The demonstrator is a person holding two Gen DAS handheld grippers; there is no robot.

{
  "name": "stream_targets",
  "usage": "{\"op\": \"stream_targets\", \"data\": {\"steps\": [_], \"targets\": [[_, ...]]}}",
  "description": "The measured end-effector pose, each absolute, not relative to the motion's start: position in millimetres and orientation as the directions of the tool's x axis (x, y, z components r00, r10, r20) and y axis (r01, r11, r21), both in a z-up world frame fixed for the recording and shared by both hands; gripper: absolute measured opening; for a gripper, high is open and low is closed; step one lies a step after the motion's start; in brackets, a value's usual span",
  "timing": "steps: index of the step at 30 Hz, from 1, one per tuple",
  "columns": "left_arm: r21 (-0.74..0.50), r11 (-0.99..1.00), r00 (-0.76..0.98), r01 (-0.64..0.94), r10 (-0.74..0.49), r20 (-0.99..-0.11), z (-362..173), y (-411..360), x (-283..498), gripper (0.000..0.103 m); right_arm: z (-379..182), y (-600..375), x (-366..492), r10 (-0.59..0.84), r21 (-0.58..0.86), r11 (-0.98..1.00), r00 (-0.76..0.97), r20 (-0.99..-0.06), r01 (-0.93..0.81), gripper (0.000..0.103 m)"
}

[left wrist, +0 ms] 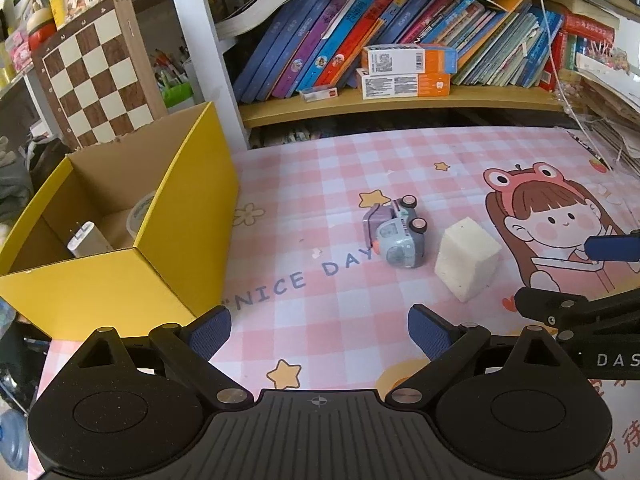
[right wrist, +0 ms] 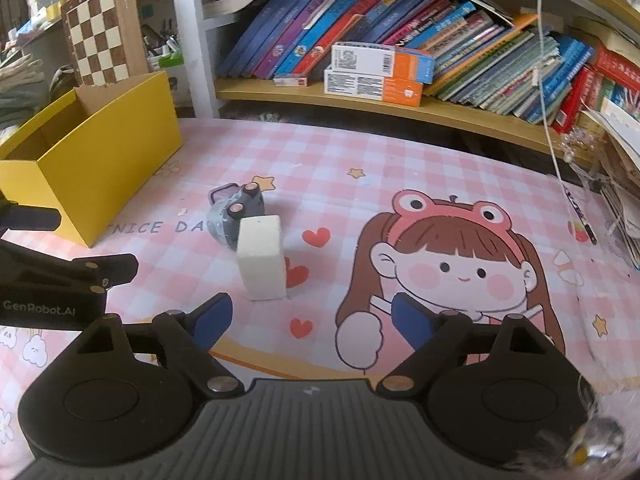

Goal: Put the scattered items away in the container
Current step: 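Move both tools over the mat toward the toy truck and foam cube, then close the right tool on the white foam cube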

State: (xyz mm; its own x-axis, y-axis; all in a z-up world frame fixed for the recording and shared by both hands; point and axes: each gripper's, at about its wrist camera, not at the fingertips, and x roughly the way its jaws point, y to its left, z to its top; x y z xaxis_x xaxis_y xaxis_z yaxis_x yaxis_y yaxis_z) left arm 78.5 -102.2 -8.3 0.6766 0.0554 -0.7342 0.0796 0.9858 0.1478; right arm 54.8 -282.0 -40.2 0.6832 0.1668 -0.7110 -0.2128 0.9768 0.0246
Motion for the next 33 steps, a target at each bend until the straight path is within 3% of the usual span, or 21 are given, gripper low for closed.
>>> {"op": "stream_targets", "data": {"steps": [6, 13, 23, 33], "targets": [[0.149, 0.986, 0.675, 0.071, 0.063, -0.735, -9, -98, 81, 0.097, -46, -274, 66, 0.183, 0.023, 0.971, 0.674, -0.716, -0.239, 0.078], [0.14, 0.989, 0.675, 0.049, 0.071, -0.734, -8, -93, 87, 0.097, -58, -266, 81, 0.206, 0.025, 0.961, 0.653, -0.728, -0.276, 0.058], [0.137, 0.989, 0.664, 0.049, 0.07, -0.745, -13, -93, 94, 0.097, -66, -250, 97, 0.233, 0.004, 0.941, 0.637, -0.735, -0.339, 0.05], [0.15, 0.985, 0.657, 0.079, 0.062, -0.752, -19, -98, 104, 0.097, -69, -253, 104, 0.241, 0.023, 0.944, 0.638, -0.732, -0.33, 0.035]]}}
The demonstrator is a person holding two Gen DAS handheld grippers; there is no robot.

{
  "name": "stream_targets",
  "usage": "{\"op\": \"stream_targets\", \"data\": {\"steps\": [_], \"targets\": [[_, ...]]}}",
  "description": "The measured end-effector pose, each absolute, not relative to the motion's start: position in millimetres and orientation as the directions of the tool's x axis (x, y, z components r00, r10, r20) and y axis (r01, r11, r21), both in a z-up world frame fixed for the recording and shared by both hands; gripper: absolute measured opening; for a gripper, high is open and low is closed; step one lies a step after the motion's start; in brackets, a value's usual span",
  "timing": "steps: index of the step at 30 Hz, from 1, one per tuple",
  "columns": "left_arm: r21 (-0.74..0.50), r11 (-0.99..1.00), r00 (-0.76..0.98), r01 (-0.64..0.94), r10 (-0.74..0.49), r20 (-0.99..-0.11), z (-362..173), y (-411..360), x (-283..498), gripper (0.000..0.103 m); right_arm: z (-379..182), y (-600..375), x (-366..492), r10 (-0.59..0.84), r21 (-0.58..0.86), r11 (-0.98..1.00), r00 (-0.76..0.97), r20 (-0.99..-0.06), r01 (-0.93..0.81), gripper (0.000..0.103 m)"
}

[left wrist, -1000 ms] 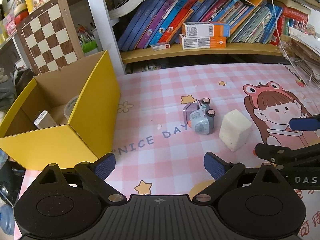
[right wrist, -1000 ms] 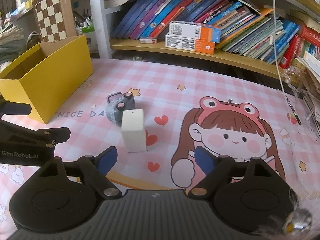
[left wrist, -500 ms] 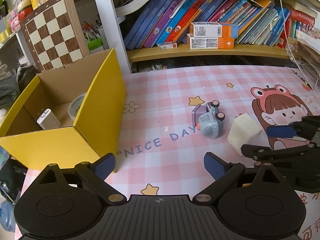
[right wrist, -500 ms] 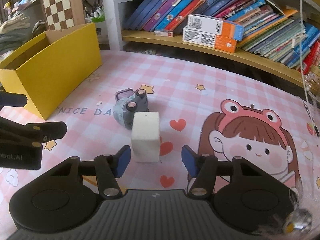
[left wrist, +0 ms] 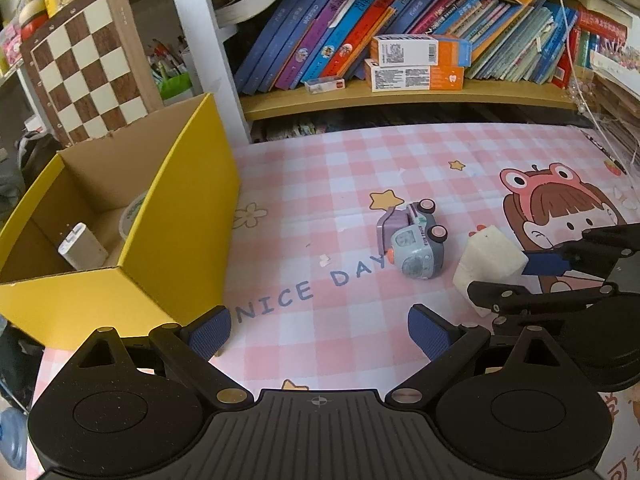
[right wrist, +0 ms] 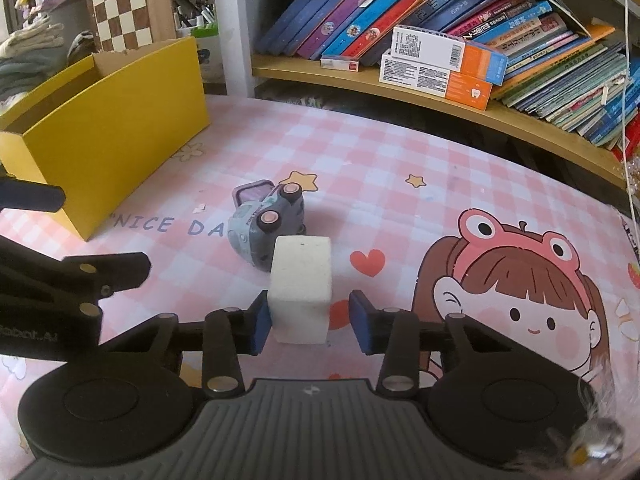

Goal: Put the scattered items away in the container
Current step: 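Close the right tool on the white foam cube, then grasp the toy truck with the left tool while the right tool holds the cube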

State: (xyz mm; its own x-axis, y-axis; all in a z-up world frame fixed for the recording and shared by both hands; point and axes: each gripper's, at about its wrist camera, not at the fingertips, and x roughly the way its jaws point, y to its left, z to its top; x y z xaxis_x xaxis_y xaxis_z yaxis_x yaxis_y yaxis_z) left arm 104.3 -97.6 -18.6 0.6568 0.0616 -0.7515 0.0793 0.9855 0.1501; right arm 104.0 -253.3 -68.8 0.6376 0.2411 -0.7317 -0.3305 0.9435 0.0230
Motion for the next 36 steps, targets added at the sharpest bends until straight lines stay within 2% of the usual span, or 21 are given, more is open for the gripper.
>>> {"op": "stream_targets", "data": {"steps": [2, 6, 27, 30, 35, 36], "targets": [[0.154, 0.984, 0.657, 0.091, 0.056, -0.752, -20, -100, 106, 0.097, -68, -254, 104, 0.253, 0.036, 0.942, 0.636, -0.729, -0.334, 0.028], [0.151, 0.983, 0.664, 0.108, 0.042, -0.746, -20, -103, 107, 0.097, -66, -259, 102, 0.258, 0.05, 0.945, 0.638, -0.726, -0.324, 0.026], [0.067, 0.974, 0.713, 0.218, -0.112, -0.692, -22, -139, 131, 0.095, -52, -327, 91, 0.127, 0.063, 0.991, 0.706, -0.697, -0.115, 0.025], [0.057, 0.97, 0.71, 0.237, -0.132, -0.692, -27, -146, 137, 0.087, -52, -332, 88, 0.127, 0.079, 0.992, 0.704, -0.699, -0.1, 0.025], [0.073, 0.973, 0.704, 0.218, -0.105, -0.702, -38, -151, 153, 0.063, -52, -332, 84, 0.135, 0.089, 0.991, 0.696, -0.705, -0.101, 0.025], [0.077, 0.975, 0.707, 0.206, -0.094, -0.701, -39, -151, 156, 0.062, -52, -332, 83, 0.136, 0.09, 0.991, 0.695, -0.705, -0.103, 0.025]]}}
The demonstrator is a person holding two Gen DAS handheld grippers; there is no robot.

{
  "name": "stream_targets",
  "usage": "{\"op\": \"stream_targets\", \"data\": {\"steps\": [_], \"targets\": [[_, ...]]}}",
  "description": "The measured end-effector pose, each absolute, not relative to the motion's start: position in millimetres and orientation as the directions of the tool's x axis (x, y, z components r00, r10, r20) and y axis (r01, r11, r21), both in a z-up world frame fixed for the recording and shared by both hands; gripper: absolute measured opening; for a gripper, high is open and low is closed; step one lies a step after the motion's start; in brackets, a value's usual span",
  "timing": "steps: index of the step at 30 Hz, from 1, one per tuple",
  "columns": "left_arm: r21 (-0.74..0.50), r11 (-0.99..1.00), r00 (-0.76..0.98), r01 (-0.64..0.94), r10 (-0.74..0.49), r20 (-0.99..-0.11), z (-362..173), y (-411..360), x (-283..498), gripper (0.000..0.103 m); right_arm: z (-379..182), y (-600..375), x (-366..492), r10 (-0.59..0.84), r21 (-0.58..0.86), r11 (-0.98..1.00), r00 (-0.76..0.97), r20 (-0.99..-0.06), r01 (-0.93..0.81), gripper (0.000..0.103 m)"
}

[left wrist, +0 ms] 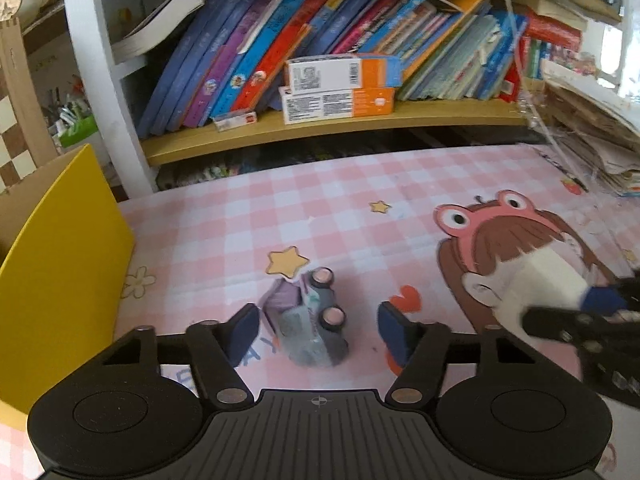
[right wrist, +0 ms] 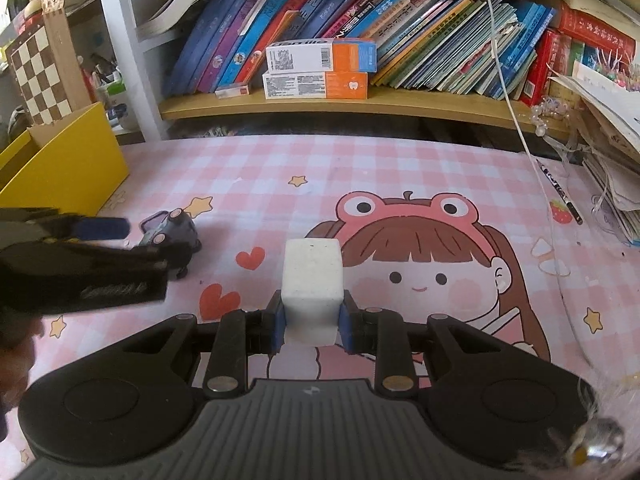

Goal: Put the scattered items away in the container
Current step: 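Grasp the toy truck with the left tool while the right tool holds the cube, then carry the toy truck and foam cube over the yellow box with both tools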

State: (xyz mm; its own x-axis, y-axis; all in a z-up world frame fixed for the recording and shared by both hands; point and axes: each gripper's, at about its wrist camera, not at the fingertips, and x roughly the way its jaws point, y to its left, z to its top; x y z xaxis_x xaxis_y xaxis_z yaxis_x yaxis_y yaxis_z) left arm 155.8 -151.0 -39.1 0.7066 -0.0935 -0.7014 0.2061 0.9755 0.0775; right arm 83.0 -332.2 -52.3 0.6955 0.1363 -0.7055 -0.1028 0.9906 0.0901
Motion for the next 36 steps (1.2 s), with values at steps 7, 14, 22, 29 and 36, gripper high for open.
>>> {"op": "stream_targets", "data": {"steps": [7, 14, 22, 29, 36], "targets": [[0.036, 0.99, 0.67, 0.139, -0.067, -0.739, -53, -140, 171, 0.059, -51, -334, 81, 0.141, 0.09, 0.99, 0.69, -0.71, -0.109, 0.025], [0.006, 0.991, 0.657, 0.134, -0.085, -0.749, -60, -138, 174, 0.042, -52, -332, 80, 0.148, 0.092, 0.989, 0.683, -0.715, -0.117, 0.025], [0.003, 0.991, 0.659, 0.133, -0.086, -0.747, -55, -131, 163, 0.042, -52, -328, 76, 0.163, 0.093, 0.986, 0.676, -0.719, -0.139, 0.025], [-0.033, 0.986, 0.655, 0.164, -0.134, -0.744, -39, -125, 135, 0.042, -51, -321, 74, 0.176, 0.093, 0.983, 0.669, -0.722, -0.159, 0.025], [-0.081, 0.984, 0.65, 0.161, -0.168, -0.741, -22, -114, 97, 0.042, -48, -314, 66, 0.198, 0.1, 0.978, 0.663, -0.722, -0.183, 0.025]]}}
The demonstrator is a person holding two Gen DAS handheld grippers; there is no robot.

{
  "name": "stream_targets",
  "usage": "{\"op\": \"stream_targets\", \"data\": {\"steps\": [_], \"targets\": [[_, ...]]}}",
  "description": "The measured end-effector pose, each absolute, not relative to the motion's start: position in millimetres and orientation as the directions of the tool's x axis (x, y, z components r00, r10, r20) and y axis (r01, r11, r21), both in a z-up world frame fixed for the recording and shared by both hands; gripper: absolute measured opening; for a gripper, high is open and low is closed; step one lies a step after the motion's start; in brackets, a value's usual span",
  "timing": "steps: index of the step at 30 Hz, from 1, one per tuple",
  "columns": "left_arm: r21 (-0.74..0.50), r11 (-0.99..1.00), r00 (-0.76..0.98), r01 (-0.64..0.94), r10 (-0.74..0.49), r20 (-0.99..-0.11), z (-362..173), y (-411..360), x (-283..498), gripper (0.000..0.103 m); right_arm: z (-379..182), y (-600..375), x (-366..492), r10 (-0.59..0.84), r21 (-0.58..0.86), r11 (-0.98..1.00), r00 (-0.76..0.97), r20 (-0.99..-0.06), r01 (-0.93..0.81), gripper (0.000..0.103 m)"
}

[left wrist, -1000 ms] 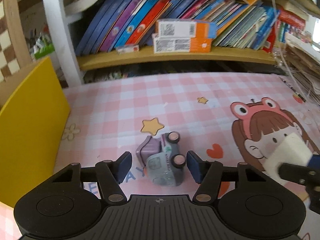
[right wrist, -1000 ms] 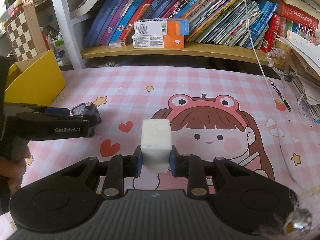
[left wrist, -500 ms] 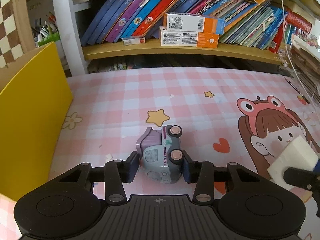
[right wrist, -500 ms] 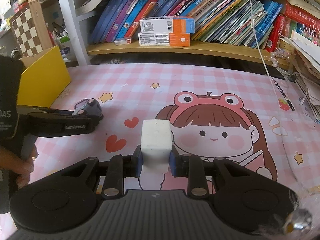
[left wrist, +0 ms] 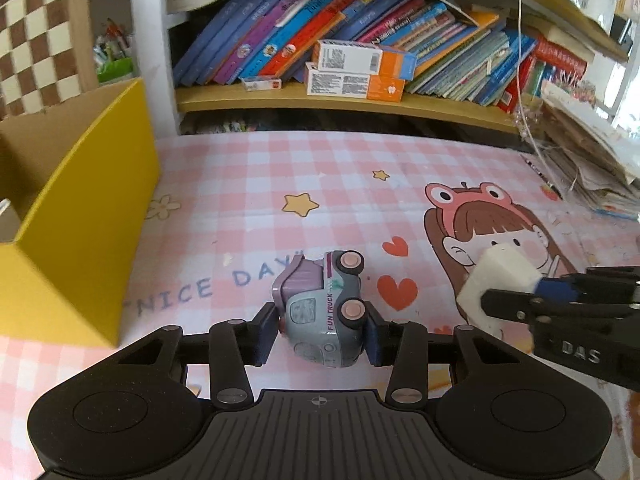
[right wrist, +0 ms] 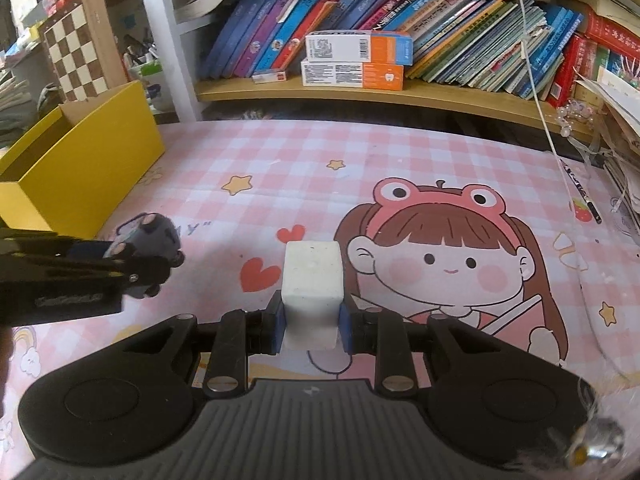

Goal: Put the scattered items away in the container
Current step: 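Carry the toy truck and foam cube over the yellow box with both tools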

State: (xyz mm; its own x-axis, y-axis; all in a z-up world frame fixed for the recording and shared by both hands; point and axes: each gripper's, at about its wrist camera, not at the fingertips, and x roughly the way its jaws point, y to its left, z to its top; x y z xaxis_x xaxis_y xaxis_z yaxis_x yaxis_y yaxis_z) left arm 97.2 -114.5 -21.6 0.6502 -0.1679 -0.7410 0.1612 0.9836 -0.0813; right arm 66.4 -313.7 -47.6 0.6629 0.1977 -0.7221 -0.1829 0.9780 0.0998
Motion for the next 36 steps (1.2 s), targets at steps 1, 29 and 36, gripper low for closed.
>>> {"op": "stream_targets", "data": {"steps": [1, 29, 36], "targets": [[-0.081, 0.984, 0.656, 0.158, -0.166, -0.736, -18, -113, 93, 0.042, -47, -313, 65, 0.201, 0.102, 0.977, 0.662, -0.722, -0.186, 0.025], [-0.149, 0.972, 0.762, 0.183, -0.236, -0.603, 42, -40, 36, 0.042, -5, -233, 38, 0.211, 0.055, 0.969, 0.687, -0.696, -0.243, 0.025], [-0.157, 0.963, 0.789, 0.218, -0.268, -0.553, 60, -2, 31, 0.042, 10, -190, 39, 0.204, 0.049, 0.971, 0.709, -0.675, -0.232, 0.025]]}}
